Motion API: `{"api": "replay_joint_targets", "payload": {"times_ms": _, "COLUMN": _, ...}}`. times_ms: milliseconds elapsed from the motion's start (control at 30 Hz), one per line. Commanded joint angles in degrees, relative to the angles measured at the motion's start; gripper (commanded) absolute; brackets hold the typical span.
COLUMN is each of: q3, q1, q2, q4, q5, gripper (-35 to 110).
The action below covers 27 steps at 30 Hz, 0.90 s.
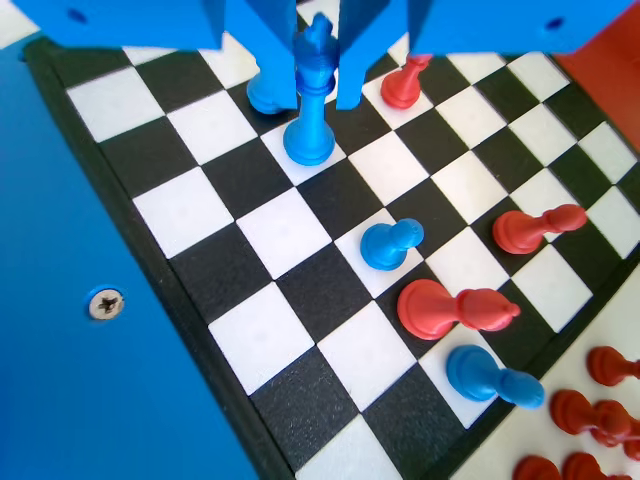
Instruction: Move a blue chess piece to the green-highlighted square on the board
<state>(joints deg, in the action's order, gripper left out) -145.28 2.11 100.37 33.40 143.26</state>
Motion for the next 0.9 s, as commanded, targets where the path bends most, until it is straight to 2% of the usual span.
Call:
{"api": "replay_joint_targets", "payload": {"times_ms": 0, "q3": 0.5, "q1": 0.9, "q2": 1.5, "q4": -0.4, "q5": 0.5, "gripper": 1}}
{"api": "replay_joint_targets", "payload": {"times_ms": 233, "q3": 1.6, "q1": 0.4, "q2": 1.9, "q4": 0.2, "q5": 0.1, "gripper": 1}}
{"api": "replay_joint_targets", "payload": {"times_ms": 467, "q3": 7.4, "q1": 0.0, "q2": 2.4, "q4": 7.5, "q5": -1.1, "gripper": 1}}
{"api": "replay_joint_targets", "payload": {"times_ms": 867, "q3": 12.6, "q1": -0.9, "q2": -1.1, "q4": 7.7, "q5": -3.5, "gripper": 1}}
